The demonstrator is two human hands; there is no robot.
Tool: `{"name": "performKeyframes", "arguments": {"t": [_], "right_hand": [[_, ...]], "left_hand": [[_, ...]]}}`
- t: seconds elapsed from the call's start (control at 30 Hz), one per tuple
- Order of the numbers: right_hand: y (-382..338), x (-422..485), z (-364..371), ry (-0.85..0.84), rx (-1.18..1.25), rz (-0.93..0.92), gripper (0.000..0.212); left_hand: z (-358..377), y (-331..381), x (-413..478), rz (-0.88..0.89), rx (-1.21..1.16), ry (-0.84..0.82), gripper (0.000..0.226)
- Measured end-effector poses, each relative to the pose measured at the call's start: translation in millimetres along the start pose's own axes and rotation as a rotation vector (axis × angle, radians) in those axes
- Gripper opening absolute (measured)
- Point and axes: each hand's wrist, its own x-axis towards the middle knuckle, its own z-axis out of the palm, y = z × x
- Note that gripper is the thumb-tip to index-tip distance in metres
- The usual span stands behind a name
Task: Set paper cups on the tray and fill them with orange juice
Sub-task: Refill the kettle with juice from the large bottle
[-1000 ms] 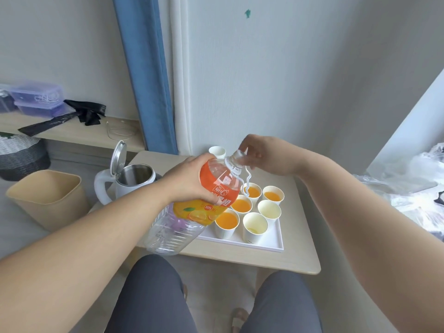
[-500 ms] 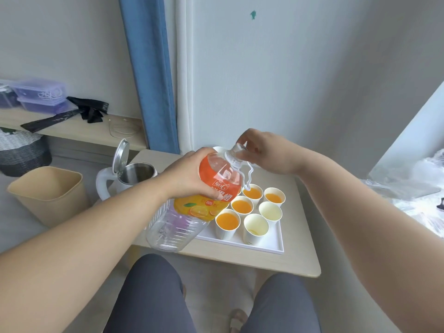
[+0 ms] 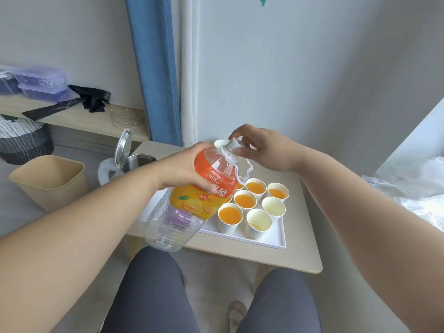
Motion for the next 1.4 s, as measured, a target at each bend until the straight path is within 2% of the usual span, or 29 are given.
{"name": "performKeyframes", "arguments": {"t": [0.07, 0.2, 0.27, 0.33, 0.47, 0.57, 0.63, 0.77, 0.83, 0.97, 1.07, 1.17, 1.23, 1.3, 1.4], "right_hand": [[0.3, 3.2, 6.7, 0.031, -0.038, 0.05, 0.033], [2.6, 9.3, 32.1, 0.128, -0.076, 0.353, 0.048], [2.3, 7.1, 38.7, 0.129, -0.158, 0.394, 0.051], [2.1, 3.8, 37.3, 0.14, -0.147, 0.275, 0.044], [-2.5, -2.5, 22.7, 0.123, 0.076, -0.101, 0.03], [-4.3, -3.7, 19.3, 0.116, 0.121, -0.097, 0.021], [-6.0, -2.3, 23.4, 0.121, 0.154, 0.013, 0.016], [-12.5, 5.4, 38.3, 0.221, 0.202, 0.261, 0.028], [-16.4, 8.9, 44.7, 0.245, 0.244, 0.314, 0.034], [-20.0, 13.5, 47.5, 0.262, 0.349, 0.348, 0.035], [-21.3, 22.6, 46.3, 0.371, 0.545, 0.309, 0.036], [-20.4, 35.9, 40.0, 0.386, 0.77, 0.292, 0.056], [-17.4, 49.3, 33.6, 0.356, 0.81, 0.298, 0.064], [-14.0, 67.3, 26.9, 0.416, 0.744, 0.288, 0.057], [-10.1, 102.0, 14.9, 0.519, 0.621, 0.266, 0.035]], "left_hand": [[2.2, -3.4, 1.5, 0.005, 0.047, 0.054, 0.092], [15.7, -5.7, 4.2, -0.035, 0.482, 0.306, 0.102], [17.8, -3.9, 4.2, -0.046, 0.612, 0.318, 0.101], [11.4, -3.8, 3.5, -0.04, 0.539, 0.217, 0.102], [-9.0, -2.1, -7.7, -0.058, -0.042, -0.091, 0.092], [-12.6, -2.2, -11.2, -0.047, -0.066, -0.131, 0.091], [-8.5, -2.7, -11.1, -0.022, 0.009, -0.041, 0.088], [7.0, -6.9, -6.0, 0.001, 0.418, 0.297, 0.095], [13.1, -11.2, -5.1, -0.028, 0.517, 0.396, 0.095], [15.3, -15.8, -4.8, -0.034, 0.524, 0.44, 0.099], [6.3, -9.5, -0.2, -0.007, 0.452, 0.482, 0.102], [-9.7, -1.5, 9.3, 0.021, 0.377, 0.506, 0.111], [-20.7, 3.6, 19.2, 0.026, 0.373, 0.498, 0.118], [-30.0, 10.7, 32.6, 0.041, 0.4, 0.504, 0.121], [-45.7, 18.8, 60.5, 0.081, 0.392, 0.547, 0.123]]}}
